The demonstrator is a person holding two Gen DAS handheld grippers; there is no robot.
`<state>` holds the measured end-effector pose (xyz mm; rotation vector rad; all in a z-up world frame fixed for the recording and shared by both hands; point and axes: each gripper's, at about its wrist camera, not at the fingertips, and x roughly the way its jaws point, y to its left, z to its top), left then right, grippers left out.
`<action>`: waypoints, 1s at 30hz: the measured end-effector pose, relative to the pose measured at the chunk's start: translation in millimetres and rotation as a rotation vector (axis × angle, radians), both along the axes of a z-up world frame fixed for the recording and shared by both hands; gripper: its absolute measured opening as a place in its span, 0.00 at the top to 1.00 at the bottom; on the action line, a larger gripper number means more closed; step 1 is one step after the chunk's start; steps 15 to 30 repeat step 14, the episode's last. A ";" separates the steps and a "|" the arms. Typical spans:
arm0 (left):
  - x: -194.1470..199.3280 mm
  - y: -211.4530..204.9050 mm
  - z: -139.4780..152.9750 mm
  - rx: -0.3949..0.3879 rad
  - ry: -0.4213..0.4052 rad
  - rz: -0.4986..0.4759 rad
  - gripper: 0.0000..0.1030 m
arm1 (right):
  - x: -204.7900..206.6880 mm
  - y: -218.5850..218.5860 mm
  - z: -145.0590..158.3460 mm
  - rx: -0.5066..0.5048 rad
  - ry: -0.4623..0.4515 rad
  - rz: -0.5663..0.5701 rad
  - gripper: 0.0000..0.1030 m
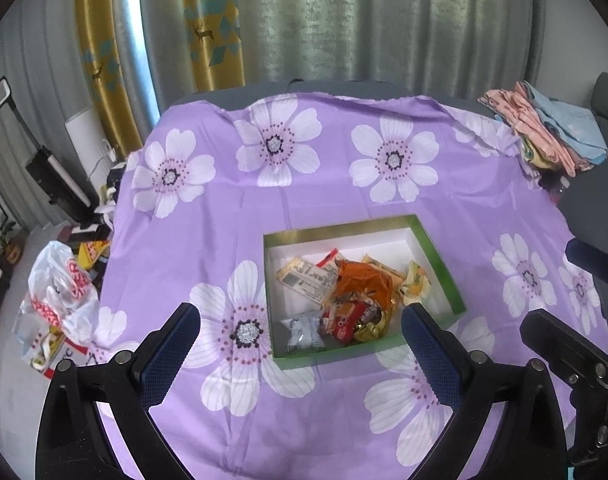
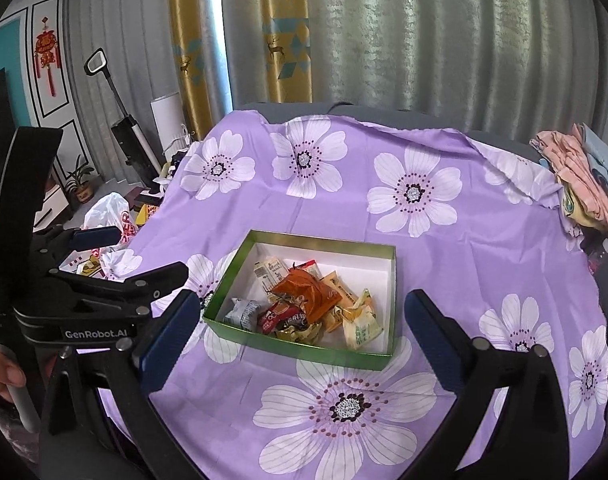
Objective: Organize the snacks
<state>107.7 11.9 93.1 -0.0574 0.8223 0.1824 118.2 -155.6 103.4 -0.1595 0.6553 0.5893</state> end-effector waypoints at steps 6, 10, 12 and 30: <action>1.3 -2.8 1.7 0.004 -0.001 -0.007 0.02 | -0.1 -1.7 2.3 0.002 -0.010 -0.007 0.01; 2.2 -4.5 2.6 0.007 -0.012 -0.007 0.03 | -0.3 -1.0 3.5 -0.003 -0.009 -0.005 0.01; 3.2 -5.0 3.7 0.005 -0.023 -0.004 0.03 | 0.4 -0.8 4.4 -0.007 -0.011 -0.007 0.01; 5.5 -4.7 3.6 -0.005 -0.021 -0.008 0.03 | 1.4 -0.6 6.0 -0.004 -0.012 -0.008 0.01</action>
